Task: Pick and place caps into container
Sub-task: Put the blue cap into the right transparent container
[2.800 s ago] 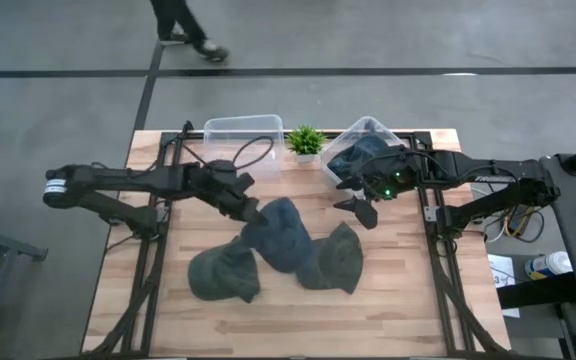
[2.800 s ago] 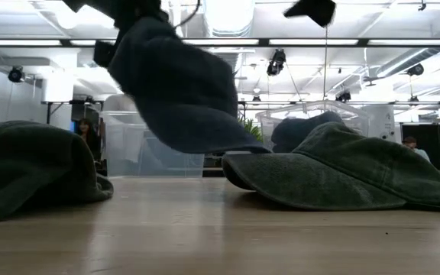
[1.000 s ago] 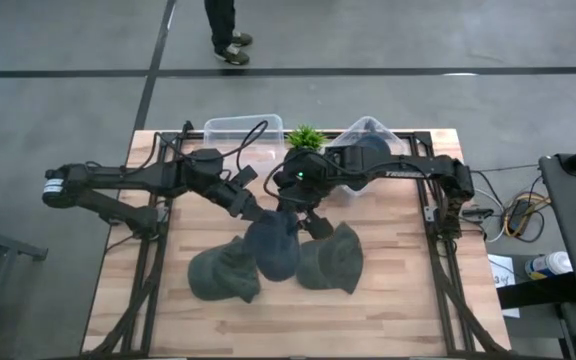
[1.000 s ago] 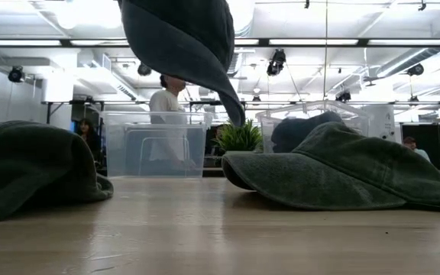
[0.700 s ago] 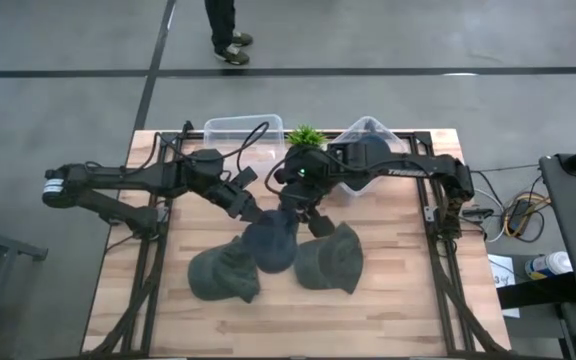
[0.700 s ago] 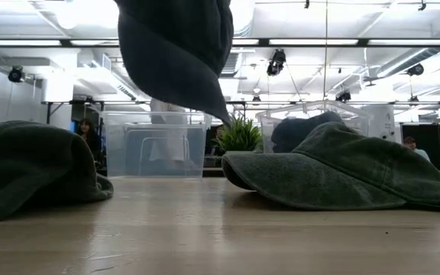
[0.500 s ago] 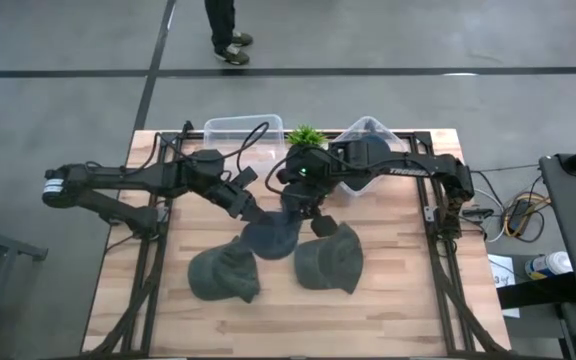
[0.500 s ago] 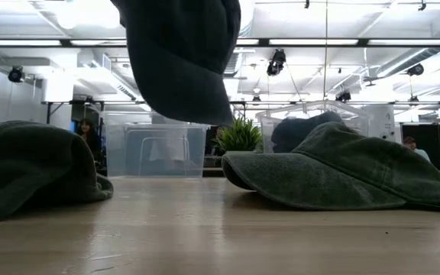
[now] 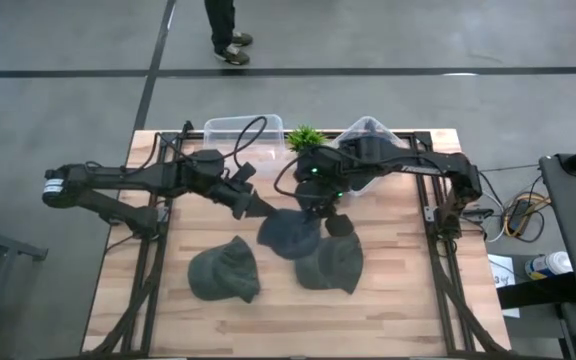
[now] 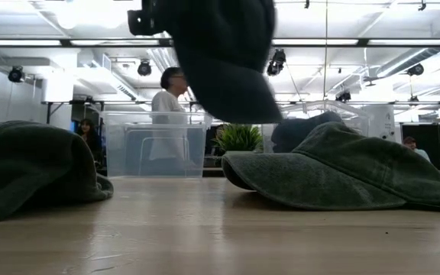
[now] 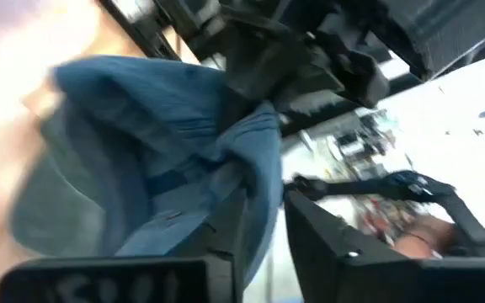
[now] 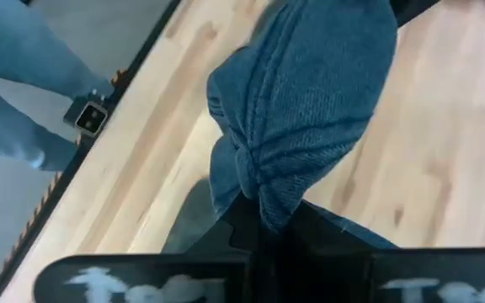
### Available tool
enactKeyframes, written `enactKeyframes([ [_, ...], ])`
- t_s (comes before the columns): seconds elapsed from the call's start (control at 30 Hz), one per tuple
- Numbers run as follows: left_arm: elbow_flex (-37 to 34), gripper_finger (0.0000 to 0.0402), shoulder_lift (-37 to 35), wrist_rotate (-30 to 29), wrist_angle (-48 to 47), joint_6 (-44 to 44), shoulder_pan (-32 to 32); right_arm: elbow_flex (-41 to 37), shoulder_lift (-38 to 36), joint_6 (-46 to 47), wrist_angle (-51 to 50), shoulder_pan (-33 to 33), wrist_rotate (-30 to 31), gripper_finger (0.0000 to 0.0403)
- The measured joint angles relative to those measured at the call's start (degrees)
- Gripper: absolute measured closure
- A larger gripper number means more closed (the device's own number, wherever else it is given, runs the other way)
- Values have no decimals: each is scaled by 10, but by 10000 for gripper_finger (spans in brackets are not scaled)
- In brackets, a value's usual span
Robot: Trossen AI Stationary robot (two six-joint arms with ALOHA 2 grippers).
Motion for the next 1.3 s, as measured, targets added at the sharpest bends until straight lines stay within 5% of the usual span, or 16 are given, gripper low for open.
enactKeyframes([
  [0.33, 0, 280, 0, -52, -3, 62, 0, -1, -111, 88, -88, -20, 135, 394],
  [0.73, 0, 280, 0, -97, -5, 125, 7, -2, -237, 292, -90, -138, 400, 394],
  [0.9, 0, 280, 0, -146, -5, 140, 13, -6, -248, 348, -90, -192, 412, 394],
  [1.3, 0, 280, 0, -155, -7, 158, 19, -96, -275, 401, -33, -245, 379, 394],
])
